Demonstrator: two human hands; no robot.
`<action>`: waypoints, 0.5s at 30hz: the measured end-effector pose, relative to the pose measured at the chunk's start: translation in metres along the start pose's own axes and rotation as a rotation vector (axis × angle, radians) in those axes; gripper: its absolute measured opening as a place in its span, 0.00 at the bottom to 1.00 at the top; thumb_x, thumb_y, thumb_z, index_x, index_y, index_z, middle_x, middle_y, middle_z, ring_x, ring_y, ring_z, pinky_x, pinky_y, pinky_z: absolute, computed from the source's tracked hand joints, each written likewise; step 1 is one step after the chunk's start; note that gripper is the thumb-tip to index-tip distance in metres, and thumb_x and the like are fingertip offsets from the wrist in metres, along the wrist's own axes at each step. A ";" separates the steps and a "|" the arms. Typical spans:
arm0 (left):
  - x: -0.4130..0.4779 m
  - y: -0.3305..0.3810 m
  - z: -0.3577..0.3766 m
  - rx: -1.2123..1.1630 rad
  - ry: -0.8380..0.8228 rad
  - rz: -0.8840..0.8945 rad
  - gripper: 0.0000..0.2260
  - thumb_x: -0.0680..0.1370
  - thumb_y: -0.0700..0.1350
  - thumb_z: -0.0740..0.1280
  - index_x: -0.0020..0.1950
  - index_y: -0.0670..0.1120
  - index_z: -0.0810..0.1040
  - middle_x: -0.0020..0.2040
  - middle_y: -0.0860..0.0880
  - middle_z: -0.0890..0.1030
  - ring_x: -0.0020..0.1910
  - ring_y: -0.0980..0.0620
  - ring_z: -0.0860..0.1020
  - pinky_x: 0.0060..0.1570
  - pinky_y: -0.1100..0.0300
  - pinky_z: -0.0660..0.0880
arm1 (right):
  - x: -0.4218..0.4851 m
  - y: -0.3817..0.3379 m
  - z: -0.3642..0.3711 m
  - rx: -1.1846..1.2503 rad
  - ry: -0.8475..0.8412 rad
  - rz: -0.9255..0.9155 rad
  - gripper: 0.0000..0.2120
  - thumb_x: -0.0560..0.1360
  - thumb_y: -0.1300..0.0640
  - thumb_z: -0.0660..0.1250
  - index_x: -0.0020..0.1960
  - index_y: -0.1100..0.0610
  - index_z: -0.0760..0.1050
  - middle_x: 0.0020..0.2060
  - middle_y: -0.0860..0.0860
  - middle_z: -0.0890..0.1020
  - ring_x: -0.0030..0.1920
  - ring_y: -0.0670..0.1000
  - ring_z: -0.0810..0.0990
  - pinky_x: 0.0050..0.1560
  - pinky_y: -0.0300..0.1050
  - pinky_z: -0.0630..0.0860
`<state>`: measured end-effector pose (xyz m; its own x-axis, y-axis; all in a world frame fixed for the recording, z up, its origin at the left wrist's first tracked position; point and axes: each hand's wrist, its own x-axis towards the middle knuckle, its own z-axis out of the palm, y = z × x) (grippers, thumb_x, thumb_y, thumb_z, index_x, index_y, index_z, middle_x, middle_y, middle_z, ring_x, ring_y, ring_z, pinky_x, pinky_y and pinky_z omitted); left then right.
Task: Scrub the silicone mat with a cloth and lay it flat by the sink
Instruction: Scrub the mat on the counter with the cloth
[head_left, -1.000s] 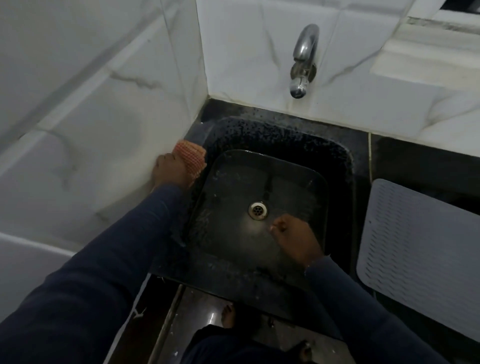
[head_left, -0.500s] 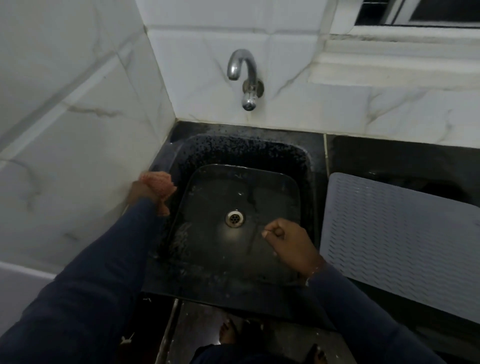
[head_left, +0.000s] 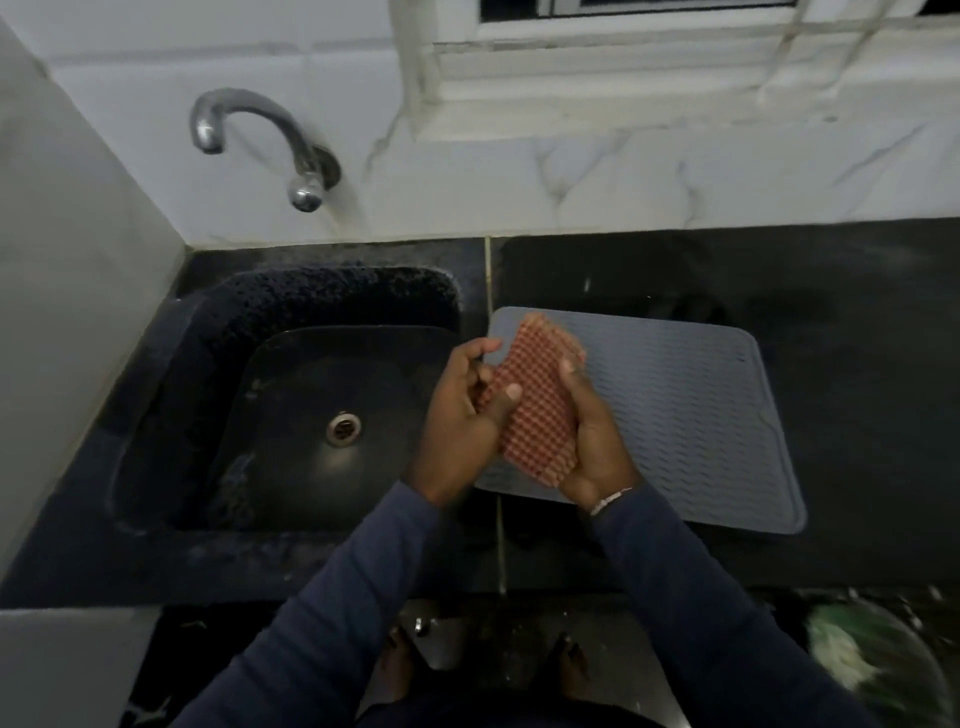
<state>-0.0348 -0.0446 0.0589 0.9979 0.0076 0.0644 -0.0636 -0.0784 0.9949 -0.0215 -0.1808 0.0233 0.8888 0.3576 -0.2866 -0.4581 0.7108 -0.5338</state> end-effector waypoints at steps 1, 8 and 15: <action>-0.001 -0.002 0.014 -0.038 -0.025 -0.103 0.17 0.77 0.32 0.65 0.62 0.47 0.70 0.46 0.42 0.77 0.44 0.54 0.77 0.44 0.61 0.77 | -0.007 -0.006 -0.014 0.038 0.031 0.022 0.26 0.79 0.45 0.62 0.72 0.58 0.67 0.66 0.64 0.74 0.66 0.64 0.73 0.62 0.61 0.73; -0.021 -0.058 0.078 -0.033 -0.250 -0.662 0.10 0.78 0.45 0.68 0.54 0.39 0.80 0.49 0.41 0.84 0.48 0.46 0.82 0.48 0.53 0.80 | -0.062 -0.020 -0.088 -0.372 0.429 0.092 0.09 0.76 0.61 0.69 0.54 0.62 0.81 0.52 0.61 0.84 0.50 0.58 0.84 0.46 0.50 0.81; -0.012 -0.062 0.108 0.089 -0.149 -0.183 0.04 0.78 0.42 0.67 0.52 0.49 0.76 0.43 0.48 0.81 0.43 0.54 0.80 0.47 0.57 0.78 | -0.089 -0.075 -0.068 -0.758 0.377 -0.507 0.17 0.73 0.67 0.70 0.61 0.58 0.78 0.56 0.54 0.83 0.56 0.51 0.81 0.54 0.46 0.79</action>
<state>-0.0418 -0.1471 -0.0116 0.9839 -0.1173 -0.1352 0.1133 -0.1765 0.9778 -0.0672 -0.3072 0.0348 0.9802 -0.1922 -0.0471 -0.0276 0.1032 -0.9943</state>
